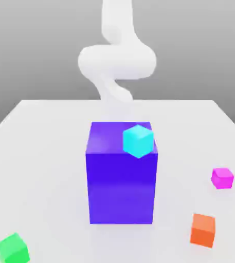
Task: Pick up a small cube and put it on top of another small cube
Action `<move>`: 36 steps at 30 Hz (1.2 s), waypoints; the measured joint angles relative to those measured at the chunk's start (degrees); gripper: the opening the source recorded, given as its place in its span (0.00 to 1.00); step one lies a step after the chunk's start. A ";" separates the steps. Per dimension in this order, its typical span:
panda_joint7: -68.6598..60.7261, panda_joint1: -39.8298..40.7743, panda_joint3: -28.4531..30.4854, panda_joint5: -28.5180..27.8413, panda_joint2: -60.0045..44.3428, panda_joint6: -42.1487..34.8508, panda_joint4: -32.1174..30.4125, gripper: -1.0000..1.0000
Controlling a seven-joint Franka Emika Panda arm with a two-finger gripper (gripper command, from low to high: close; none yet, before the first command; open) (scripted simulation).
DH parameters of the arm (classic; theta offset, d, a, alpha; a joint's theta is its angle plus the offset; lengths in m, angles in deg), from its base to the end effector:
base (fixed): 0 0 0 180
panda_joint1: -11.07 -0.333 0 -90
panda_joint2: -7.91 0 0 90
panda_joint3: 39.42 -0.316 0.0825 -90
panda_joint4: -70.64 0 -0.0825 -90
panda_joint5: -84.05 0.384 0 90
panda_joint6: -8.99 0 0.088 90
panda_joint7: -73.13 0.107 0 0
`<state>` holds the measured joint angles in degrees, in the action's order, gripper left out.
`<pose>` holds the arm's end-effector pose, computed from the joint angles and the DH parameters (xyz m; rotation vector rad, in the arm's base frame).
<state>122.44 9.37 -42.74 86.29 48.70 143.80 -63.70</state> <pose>0.3794 0.0410 0.6617 -2.4702 1.0298 -0.8984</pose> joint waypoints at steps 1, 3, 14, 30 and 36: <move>1.63 -0.78 -1.58 0.90 -2.24 1.35 -1.13 0.50; 4.90 -2.44 -4.60 2.29 -6.40 3.87 -3.25 0.50; 26.64 -9.92 -24.12 3.78 -28.45 17.56 -14.61 0.50; 68.94 -34.34 -11.33 -31.41 -59.69 35.81 -19.06 0.00; 67.97 -33.68 -12.27 -30.18 -58.85 35.31 -19.35 0.00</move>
<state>190.42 -24.31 -55.01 56.12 -10.14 179.11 -83.05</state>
